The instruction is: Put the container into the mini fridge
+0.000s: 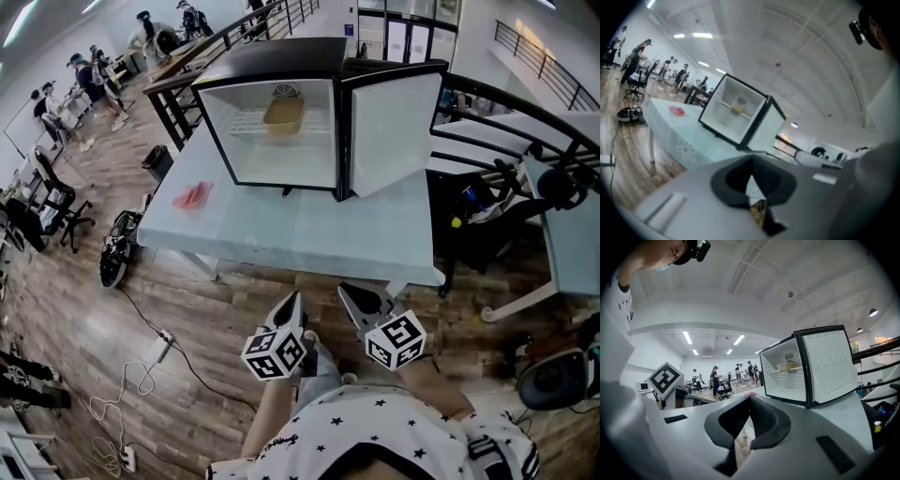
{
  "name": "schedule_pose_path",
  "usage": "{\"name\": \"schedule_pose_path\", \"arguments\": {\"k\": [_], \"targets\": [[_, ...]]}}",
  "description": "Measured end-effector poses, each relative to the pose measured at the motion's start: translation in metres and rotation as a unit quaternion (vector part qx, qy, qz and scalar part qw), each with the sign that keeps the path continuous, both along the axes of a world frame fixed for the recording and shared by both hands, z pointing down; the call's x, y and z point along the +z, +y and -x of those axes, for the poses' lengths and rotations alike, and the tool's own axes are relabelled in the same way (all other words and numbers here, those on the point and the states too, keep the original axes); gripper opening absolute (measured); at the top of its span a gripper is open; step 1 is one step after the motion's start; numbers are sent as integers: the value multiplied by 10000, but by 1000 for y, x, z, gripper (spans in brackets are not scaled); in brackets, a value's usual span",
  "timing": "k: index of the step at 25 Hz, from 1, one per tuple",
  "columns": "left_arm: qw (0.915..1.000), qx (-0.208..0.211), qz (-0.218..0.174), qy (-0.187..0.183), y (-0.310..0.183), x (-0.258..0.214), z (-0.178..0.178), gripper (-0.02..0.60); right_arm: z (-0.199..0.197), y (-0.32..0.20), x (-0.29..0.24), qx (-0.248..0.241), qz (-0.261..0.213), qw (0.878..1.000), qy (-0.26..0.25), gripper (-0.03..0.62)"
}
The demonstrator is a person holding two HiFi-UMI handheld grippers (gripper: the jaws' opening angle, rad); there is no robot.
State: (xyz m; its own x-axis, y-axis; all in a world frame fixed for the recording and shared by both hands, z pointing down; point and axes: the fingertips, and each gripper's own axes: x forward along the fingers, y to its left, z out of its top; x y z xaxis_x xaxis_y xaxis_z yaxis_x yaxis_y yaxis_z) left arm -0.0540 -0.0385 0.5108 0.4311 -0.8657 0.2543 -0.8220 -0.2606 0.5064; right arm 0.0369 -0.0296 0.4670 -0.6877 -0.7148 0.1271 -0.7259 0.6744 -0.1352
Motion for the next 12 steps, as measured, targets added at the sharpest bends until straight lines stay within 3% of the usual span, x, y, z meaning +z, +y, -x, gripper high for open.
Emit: {"name": "schedule_pose_path", "arguments": {"k": [12], "targets": [[10000,89,-40,10,-2,-5,-12,5,-1,7,-6,-122,-53,9998,-159,20]]}}
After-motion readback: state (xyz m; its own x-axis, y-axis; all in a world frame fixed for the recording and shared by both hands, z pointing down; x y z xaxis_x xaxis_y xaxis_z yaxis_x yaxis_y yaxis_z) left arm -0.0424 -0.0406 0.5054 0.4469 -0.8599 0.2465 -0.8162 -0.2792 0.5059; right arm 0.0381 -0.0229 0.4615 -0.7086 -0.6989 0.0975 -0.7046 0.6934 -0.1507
